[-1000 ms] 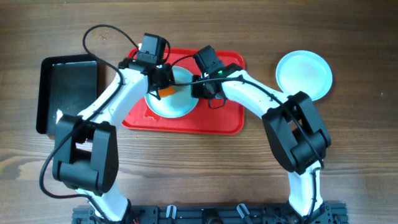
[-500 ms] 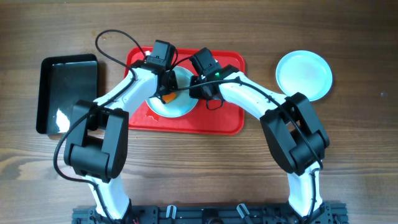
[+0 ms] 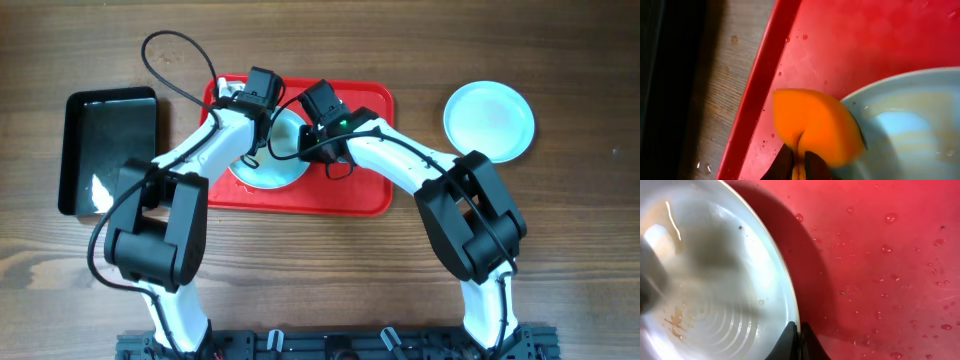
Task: Clean dirty plates on tray and stack at the side
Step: 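Scrub the last plate with the sponge in the left gripper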
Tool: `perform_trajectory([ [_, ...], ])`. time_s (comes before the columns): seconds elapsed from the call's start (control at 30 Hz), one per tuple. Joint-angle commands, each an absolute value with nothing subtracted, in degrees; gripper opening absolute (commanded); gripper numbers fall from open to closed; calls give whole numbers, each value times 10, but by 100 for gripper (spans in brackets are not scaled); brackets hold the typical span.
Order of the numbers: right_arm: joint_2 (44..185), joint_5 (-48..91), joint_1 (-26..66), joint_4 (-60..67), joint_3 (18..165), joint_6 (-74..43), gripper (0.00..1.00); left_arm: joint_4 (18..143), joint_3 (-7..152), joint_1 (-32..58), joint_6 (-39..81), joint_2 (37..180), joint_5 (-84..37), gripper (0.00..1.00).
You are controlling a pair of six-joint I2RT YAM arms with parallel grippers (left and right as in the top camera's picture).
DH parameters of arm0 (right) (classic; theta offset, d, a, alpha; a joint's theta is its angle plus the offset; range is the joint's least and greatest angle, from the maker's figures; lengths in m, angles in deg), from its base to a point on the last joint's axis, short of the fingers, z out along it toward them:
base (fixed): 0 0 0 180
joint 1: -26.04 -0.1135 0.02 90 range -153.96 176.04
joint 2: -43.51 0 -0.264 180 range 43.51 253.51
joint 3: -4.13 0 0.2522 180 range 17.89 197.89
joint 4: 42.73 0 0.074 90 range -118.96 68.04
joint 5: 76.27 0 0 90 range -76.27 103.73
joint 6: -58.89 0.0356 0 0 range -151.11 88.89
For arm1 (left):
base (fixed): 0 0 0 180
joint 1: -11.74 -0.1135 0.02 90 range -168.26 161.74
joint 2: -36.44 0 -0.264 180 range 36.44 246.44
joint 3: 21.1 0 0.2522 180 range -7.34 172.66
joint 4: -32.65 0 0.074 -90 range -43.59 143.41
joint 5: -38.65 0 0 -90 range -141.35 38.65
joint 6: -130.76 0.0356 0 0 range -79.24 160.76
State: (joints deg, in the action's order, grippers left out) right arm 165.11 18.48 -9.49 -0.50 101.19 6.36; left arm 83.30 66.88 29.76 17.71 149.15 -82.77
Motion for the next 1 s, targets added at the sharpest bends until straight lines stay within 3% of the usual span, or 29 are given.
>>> perform_trajectory([
  [0.0, 1659, 148, -83, 7, 1010, 60, 4, 820, 686, 302, 176, 1417, -761, 4],
  [0.23, 1659, 154, -83, 6, 1010, 64, 4, 792, 685, 306, 176, 1425, -529, 4],
  [0.57, 1659, 161, -83, 6, 1010, 64, 4, 783, 684, 310, 179, 1511, -520, 4],
  [0.7, 1659, 161, -83, 7, 1010, 56, 4, 810, 684, 307, 181, 1524, -569, 4],
  [0.97, 1659, 160, -82, 11, 1010, 49, 4, 910, 684, 305, 212, 1525, -796, 4],
])
